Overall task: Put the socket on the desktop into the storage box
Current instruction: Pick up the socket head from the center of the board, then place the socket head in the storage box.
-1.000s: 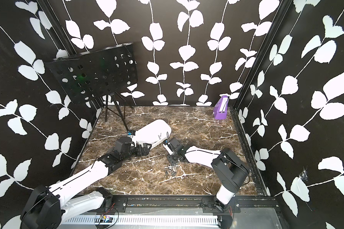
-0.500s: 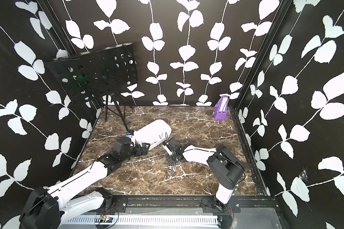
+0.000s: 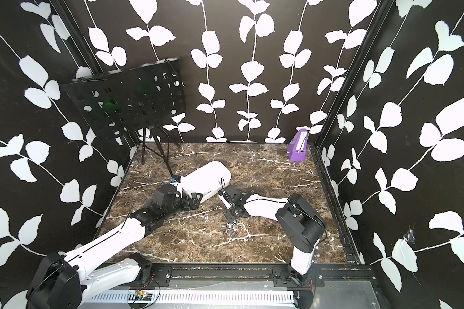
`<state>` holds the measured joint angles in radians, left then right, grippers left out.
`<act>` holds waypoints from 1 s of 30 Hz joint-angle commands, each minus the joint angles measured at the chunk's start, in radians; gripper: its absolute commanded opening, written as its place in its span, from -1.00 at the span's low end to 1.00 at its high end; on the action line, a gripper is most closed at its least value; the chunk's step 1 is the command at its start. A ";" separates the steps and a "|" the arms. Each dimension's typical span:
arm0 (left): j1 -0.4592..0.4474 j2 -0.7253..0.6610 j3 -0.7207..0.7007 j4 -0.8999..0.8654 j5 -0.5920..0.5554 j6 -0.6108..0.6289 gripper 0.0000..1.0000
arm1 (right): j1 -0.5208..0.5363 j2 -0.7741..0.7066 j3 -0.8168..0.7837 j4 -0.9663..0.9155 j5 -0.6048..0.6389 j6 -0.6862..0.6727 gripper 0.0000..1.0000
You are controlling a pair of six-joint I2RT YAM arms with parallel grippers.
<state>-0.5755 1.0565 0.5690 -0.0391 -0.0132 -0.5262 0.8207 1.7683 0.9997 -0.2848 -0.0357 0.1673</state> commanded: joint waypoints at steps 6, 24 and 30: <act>-0.004 -0.004 -0.003 0.014 -0.006 0.014 0.97 | -0.002 0.030 0.036 -0.025 0.041 0.005 -0.53; -0.005 0.014 0.002 0.037 0.046 0.014 0.95 | -0.011 -0.087 -0.006 0.008 0.134 0.036 -0.89; -0.007 0.008 0.003 0.039 0.063 0.023 0.95 | -0.015 -0.197 -0.023 0.003 0.169 0.091 -0.90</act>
<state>-0.5766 1.0725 0.5690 -0.0227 0.0261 -0.5224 0.8127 1.6337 0.9997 -0.2821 0.0937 0.2111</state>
